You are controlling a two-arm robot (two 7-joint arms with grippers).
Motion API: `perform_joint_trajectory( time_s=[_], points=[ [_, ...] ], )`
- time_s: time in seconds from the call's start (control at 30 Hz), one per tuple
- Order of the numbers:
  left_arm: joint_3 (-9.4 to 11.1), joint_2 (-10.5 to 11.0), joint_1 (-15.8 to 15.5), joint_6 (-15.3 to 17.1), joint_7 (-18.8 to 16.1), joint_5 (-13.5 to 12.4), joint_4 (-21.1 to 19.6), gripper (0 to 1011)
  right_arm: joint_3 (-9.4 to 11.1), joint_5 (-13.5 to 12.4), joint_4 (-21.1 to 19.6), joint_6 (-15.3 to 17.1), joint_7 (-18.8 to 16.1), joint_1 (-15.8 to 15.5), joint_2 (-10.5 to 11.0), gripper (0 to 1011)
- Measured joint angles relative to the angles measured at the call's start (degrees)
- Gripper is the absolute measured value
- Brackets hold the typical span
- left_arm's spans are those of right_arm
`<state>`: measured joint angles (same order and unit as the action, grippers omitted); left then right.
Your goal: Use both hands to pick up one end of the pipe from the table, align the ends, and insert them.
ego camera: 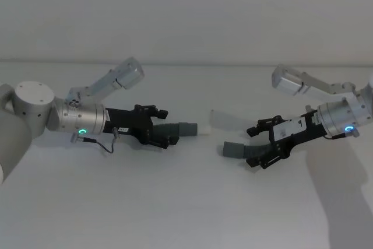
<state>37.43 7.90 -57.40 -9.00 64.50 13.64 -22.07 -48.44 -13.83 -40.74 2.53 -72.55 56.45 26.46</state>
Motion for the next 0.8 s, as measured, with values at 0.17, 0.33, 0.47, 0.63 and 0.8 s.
perform_joint_trajectory(
  time_s=[0.17, 0.33, 0.47, 0.63, 0.8],
  points=[
    [0.0, 0.0, 0.0, 0.0, 0.0, 0.0, 0.0, 1000, -0.28, -0.09, 0.26, 0.0, 0.0, 0.09, -0.07, 1000],
    [0.0, 0.0, 0.0, 0.0, 0.0, 0.0, 0.0, 1000, -0.57, -0.22, 0.43, 0.03, 0.01, 0.12, -0.08, 1000],
    [0.0, 0.0, 0.0, 0.0, 0.0, 0.0, 0.0, 1000, -0.72, -0.37, 0.48, 0.06, 0.04, 0.12, -0.07, 1000],
    [0.0, 0.0, 0.0, 0.0, 0.0, 0.0, 0.0, 1000, -0.82, -0.57, 0.48, 0.15, 0.12, 0.1, 0.03, 1001],
    [0.0, 0.0, 0.0, 0.0, 0.0, 0.0, 0.0, 1000, -0.88, -0.73, 0.45, 0.21, 0.23, 0.02, 0.08, 1000]
  ],
)
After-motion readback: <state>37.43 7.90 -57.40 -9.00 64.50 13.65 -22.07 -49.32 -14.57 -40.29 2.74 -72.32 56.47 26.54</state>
